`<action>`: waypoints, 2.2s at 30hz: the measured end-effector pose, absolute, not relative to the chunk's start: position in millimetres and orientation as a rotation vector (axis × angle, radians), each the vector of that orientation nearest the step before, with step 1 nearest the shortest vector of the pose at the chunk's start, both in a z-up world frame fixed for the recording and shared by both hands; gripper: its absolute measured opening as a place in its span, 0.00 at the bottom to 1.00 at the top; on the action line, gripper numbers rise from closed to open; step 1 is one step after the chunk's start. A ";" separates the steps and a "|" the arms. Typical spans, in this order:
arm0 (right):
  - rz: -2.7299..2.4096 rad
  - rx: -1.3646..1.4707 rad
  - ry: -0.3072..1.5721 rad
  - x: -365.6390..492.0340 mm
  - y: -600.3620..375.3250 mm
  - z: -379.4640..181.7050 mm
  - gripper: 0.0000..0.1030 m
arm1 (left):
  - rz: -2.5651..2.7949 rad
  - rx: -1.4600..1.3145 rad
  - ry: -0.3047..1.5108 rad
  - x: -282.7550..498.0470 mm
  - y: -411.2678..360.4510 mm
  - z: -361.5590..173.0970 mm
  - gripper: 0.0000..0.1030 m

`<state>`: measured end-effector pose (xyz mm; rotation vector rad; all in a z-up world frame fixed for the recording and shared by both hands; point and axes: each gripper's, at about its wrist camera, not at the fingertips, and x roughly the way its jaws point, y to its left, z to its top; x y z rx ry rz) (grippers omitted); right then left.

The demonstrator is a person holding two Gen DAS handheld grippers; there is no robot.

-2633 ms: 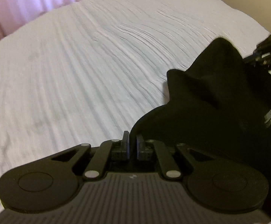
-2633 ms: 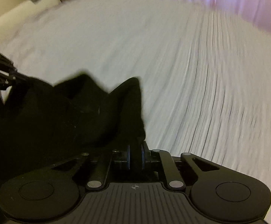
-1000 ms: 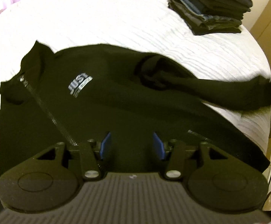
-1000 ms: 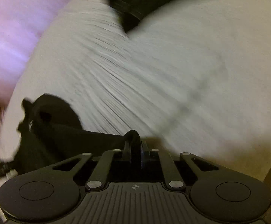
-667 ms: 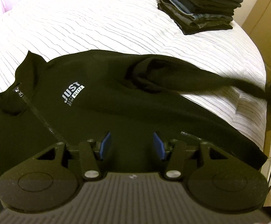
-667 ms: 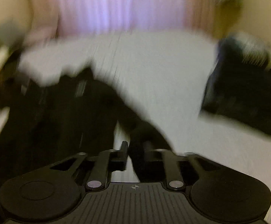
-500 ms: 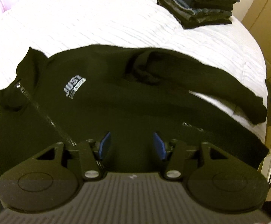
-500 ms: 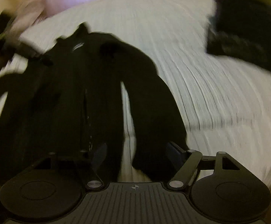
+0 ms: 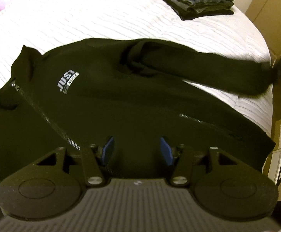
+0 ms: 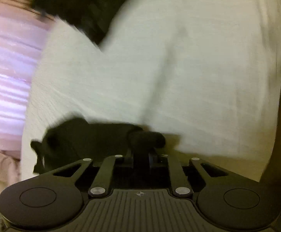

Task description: Fold clothes

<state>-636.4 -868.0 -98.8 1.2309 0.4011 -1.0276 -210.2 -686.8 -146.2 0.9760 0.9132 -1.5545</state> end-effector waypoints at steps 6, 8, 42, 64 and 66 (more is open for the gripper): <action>-0.761 0.248 0.534 -571.3 -803.6 30.1 0.11 | -1.568 0.956 0.913 -211.4 -692.3 -143.5 0.48; -0.698 0.236 0.619 -567.9 -781.3 19.0 0.11 | -1.572 0.948 0.913 -212.5 -693.7 -143.3 0.48; -0.624 -0.146 0.882 -555.6 -828.4 16.2 0.08 | -1.537 0.974 0.977 -233.6 -702.1 -161.5 0.53; -0.972 1.105 0.754 -672.6 -832.9 -136.9 0.57 | -1.562 1.065 0.949 -243.6 -711.8 -162.4 0.55; -0.926 1.209 0.711 -677.3 -840.7 -140.8 0.10 | -1.564 1.067 0.947 -244.8 -713.3 -162.8 0.55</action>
